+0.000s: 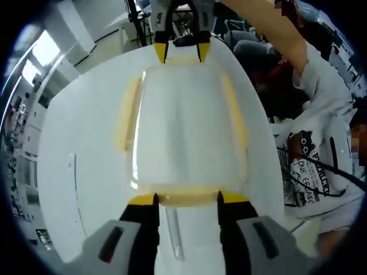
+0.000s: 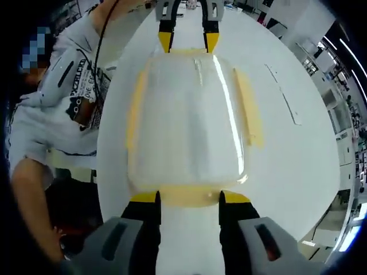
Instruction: Snap each plastic latch of the storage box into its locked position after aligning the lid with the box until every specified latch is closed and the lid sits flush.
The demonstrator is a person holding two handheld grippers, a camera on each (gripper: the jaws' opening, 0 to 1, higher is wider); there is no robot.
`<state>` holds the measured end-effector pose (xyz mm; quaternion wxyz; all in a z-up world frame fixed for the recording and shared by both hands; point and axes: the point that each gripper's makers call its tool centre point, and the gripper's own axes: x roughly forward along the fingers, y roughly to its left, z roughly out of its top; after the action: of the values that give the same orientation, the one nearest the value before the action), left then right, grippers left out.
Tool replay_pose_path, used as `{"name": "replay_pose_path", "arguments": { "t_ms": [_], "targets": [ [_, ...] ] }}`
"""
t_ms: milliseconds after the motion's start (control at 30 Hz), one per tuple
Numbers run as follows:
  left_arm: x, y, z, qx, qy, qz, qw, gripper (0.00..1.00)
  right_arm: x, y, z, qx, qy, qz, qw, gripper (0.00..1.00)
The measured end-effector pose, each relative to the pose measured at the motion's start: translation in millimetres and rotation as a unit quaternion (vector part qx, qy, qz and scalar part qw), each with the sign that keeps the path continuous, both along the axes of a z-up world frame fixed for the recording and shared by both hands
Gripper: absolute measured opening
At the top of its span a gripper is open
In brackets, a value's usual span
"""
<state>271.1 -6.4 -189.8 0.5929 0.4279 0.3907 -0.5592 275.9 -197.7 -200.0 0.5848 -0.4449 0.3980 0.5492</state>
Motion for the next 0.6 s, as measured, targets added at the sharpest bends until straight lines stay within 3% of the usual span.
{"name": "replay_pose_path", "arguments": {
  "t_ms": [267, 600],
  "targets": [
    [-3.6, 29.7, 1.0, -0.011, 0.003, 0.012, 0.9999, 0.39, 2.7, 30.5, 7.7, 0.012, -0.001, 0.016, 0.9998, 0.38],
    [-8.7, 59.0, 0.6, -0.020, 0.008, 0.038, 0.9991, 0.39, 7.2, 59.8, 4.0, 0.027, 0.001, 0.039, 0.9989, 0.38]
  ]
}}
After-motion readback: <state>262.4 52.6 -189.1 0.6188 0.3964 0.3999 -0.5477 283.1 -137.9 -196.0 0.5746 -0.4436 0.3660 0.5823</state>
